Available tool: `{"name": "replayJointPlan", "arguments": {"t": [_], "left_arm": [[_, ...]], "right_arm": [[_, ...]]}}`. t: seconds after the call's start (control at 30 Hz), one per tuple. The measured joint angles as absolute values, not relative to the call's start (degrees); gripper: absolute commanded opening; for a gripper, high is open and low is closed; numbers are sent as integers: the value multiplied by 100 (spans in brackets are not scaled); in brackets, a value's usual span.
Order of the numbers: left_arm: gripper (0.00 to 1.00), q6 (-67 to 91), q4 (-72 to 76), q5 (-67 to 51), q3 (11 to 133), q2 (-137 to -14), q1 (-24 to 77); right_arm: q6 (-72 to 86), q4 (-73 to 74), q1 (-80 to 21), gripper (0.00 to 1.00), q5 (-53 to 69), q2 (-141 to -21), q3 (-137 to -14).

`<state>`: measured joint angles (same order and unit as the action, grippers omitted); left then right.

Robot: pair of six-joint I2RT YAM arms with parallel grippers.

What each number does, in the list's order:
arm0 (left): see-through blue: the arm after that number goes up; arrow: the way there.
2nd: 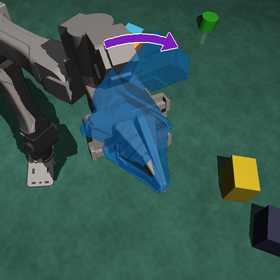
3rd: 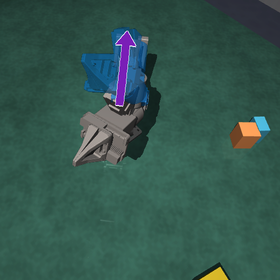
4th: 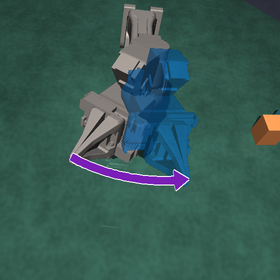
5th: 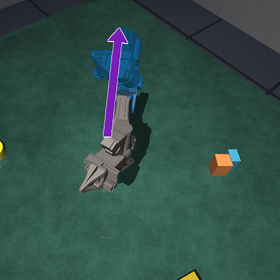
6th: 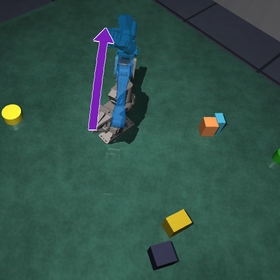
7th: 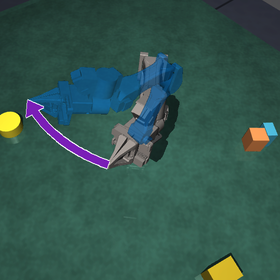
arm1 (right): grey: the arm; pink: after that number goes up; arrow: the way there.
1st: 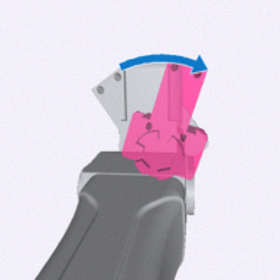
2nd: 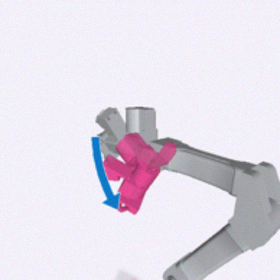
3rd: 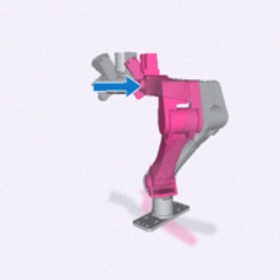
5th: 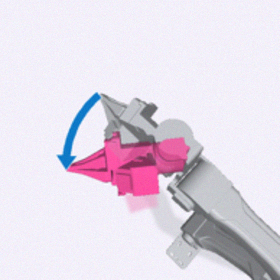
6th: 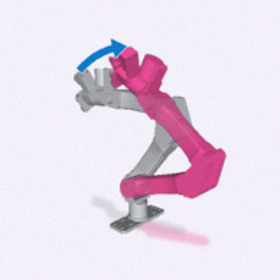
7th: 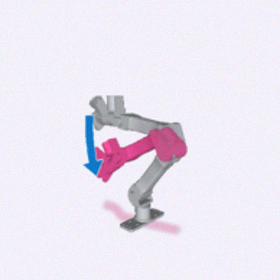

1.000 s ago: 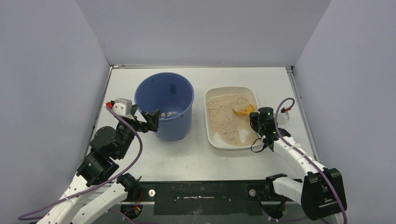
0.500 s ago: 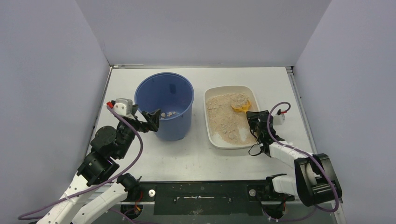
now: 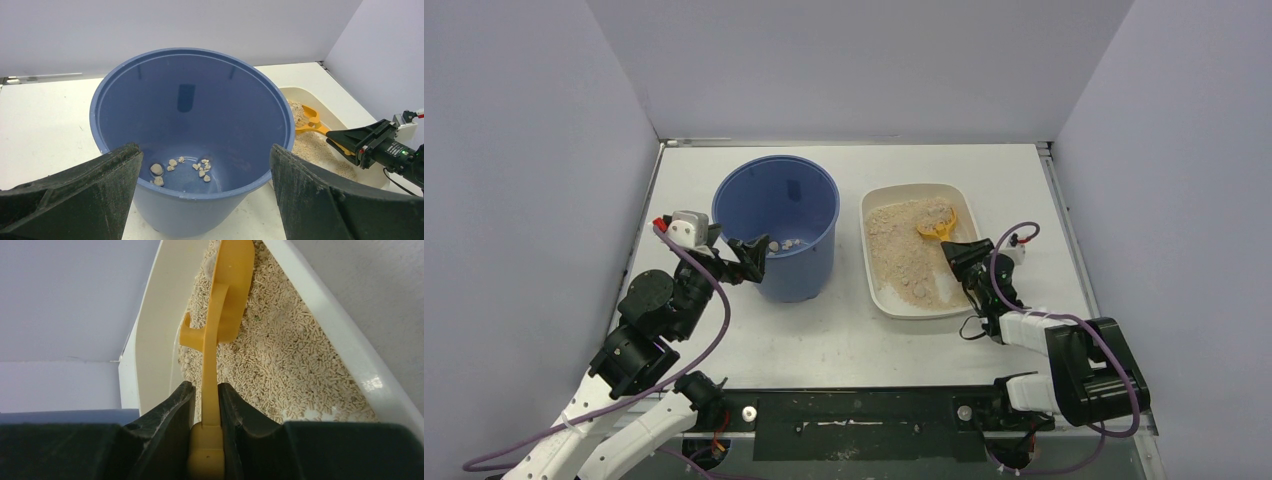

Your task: Clean the litter box

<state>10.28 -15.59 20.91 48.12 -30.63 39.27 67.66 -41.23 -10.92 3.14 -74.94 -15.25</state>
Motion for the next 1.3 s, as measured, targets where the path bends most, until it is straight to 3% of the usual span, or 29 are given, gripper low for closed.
{"name": "replayJointPlan", "arguments": {"t": [0.5, 1.3], "left_arm": [[97, 1028, -1559, 2073, 4812, -3063, 3927], [97, 1026, -1559, 2075, 4812, -3170, 3927]], "right_arm": [[6825, -4794, -941, 0, 1059, -7295, -1142], [7153, -4882, -401, 0, 1839, -5579, -580]]}}
